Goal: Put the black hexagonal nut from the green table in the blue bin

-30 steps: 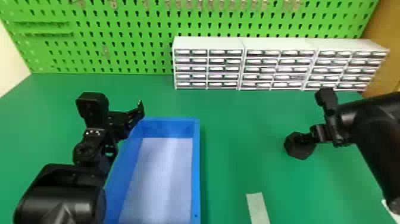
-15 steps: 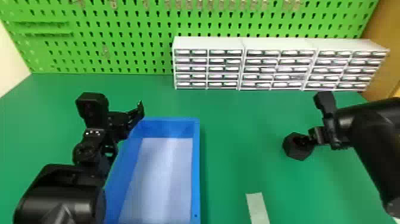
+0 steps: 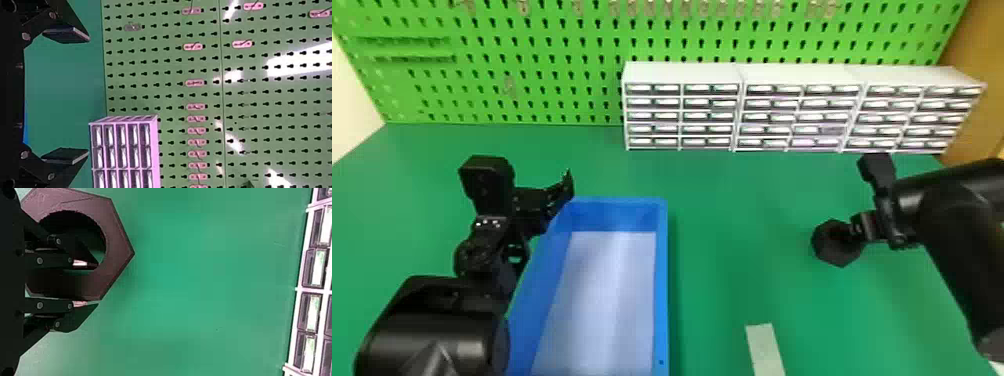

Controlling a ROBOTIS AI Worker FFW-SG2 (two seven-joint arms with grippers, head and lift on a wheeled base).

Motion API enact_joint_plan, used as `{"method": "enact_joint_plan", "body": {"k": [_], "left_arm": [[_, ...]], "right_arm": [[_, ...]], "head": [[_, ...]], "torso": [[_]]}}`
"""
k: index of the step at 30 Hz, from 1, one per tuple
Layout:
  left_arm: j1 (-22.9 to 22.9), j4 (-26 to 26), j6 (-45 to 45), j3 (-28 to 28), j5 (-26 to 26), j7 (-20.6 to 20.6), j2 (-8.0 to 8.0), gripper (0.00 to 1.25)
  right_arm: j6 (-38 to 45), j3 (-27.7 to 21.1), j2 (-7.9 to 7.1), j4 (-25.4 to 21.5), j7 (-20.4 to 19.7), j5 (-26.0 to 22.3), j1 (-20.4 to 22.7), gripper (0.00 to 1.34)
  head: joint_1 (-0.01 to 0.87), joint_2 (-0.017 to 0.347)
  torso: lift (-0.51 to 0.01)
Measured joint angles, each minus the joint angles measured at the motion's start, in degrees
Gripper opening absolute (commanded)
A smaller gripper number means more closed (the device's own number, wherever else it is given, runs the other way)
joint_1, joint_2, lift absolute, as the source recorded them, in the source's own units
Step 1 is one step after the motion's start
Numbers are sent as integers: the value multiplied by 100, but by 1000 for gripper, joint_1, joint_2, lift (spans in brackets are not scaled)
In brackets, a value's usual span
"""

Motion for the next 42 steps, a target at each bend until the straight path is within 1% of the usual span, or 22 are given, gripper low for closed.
{"method": "enact_joint_plan", "body": {"k": [6,9,14,21,26,30,34,42], "left_arm": [[0,0,0,1,-3,0,0,1002],[5,0,3,5,-3,0,0,1002],[13,0,2,16,-3,0,0,1002],[10,0,1,18,-6,0,0,1002],[8,0,0,25,-7,0,0,1002],[12,0,0,32,-4,0,1,1002],[15,-6,0,35,-3,0,2,1002],[8,-9,0,36,-2,0,5,1000]], "right_arm": [[123,55,-1,-97,-1,32,-8,278],[285,145,-17,-312,-1,35,-3,278],[638,321,-50,-896,3,38,16,278],[1032,417,-70,-1666,26,-12,63,278],[1361,505,-104,-2334,214,3,145,278],[1554,611,-120,-2919,269,-38,242,278],[1705,735,-104,-3504,272,-221,330,279],[1889,997,-31,-4377,272,-541,377,279]], "head": [[686,51],[686,51],[686,51],[686,51],[686,51],[686,51],[686,51],[686,51]], "torso": [[-96],[-96],[-96],[-96],[-96],[-96],[-96],[-96]]}}
